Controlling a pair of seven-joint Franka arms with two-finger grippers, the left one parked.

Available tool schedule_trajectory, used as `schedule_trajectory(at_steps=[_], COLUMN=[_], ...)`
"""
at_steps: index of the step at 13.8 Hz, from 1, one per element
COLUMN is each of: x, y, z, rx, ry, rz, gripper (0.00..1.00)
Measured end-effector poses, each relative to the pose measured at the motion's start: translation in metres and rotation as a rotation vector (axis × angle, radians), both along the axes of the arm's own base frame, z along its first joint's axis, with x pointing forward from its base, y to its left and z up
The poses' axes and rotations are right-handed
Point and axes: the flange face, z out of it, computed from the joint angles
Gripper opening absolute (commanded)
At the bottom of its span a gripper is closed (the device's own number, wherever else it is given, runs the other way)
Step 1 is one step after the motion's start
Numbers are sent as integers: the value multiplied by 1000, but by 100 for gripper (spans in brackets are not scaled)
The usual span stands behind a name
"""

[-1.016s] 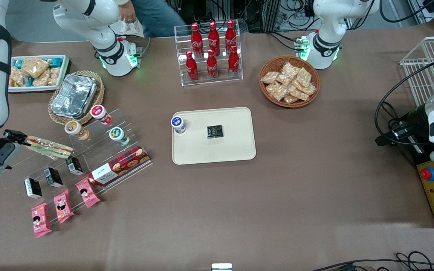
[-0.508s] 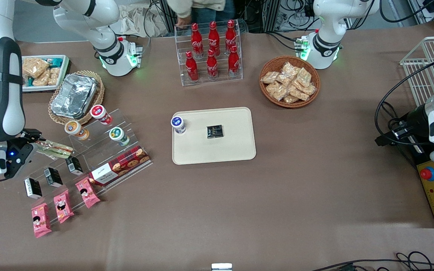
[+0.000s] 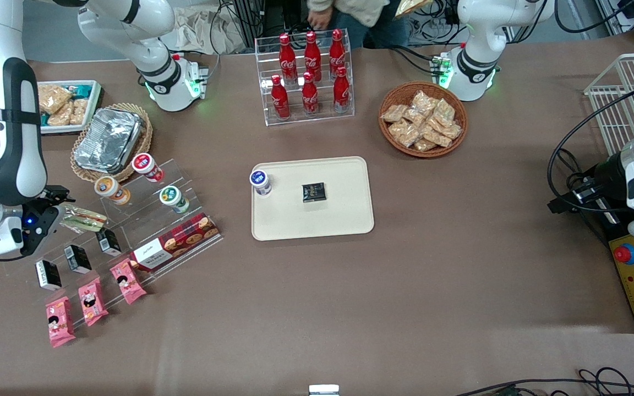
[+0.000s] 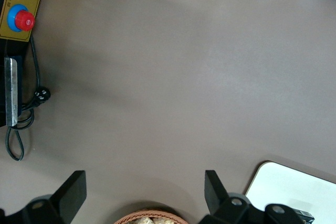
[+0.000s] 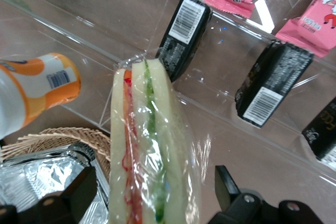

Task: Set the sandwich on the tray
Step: 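Lower the open right gripper around the plastic-wrapped sandwich, then close the right gripper on the sandwich and lift it off the rack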

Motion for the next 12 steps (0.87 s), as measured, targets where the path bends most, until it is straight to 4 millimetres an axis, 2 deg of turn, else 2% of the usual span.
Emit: schedule_trajectory(at_steps=[1,2,5,6,9,12], x=[-2,-4,-5,-4,-1,7], y=[0,0,-1,-1,-1,-1], z=[-4,-7,-10,-9,3,41], rx=[2,3,8,9,6,-1], ry=[-5,-6,-13,-23,-66,-146], rz=[5,8,29,41,53,61], gripper=[92,77,11,0,0,0])
